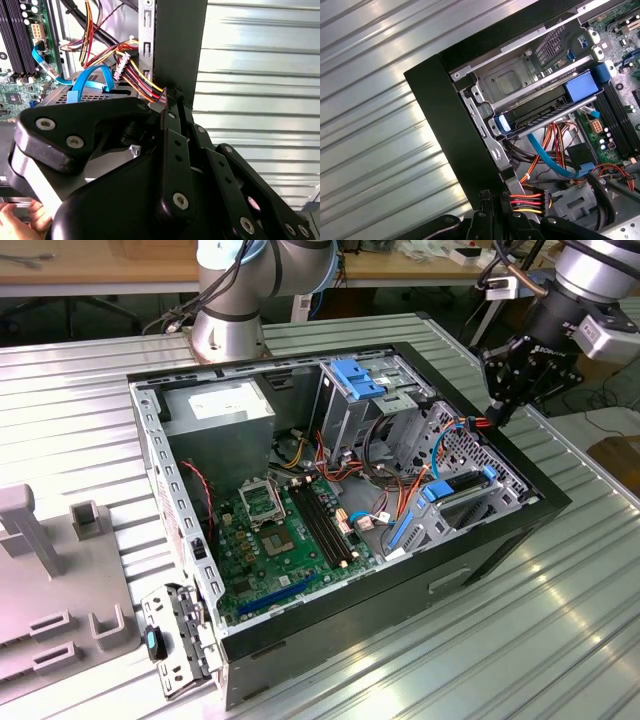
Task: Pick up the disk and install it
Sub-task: 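Insert the first disk wire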
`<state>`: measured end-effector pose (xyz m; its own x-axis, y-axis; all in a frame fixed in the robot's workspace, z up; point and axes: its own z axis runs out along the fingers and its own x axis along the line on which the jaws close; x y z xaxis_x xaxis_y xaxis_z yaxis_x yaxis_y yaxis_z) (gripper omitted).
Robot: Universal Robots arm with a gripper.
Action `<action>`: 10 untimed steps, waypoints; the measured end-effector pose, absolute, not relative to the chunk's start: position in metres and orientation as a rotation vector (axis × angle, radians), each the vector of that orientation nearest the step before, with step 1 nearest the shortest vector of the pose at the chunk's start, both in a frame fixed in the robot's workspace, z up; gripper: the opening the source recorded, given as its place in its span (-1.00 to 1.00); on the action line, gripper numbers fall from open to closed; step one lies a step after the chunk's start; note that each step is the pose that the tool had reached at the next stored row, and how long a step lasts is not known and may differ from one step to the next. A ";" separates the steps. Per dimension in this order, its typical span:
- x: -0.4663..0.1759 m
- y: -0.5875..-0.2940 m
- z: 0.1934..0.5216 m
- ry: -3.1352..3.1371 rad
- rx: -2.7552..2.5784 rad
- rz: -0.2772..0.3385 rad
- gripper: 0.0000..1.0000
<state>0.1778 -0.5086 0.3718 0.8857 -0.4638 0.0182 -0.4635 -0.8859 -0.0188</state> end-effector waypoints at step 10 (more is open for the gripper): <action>0.178 -0.509 0.372 0.829 -3.016 -0.035 -0.66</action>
<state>0.1778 -0.5086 0.3718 0.8593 -0.5111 0.0182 -0.5108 -0.8595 -0.0188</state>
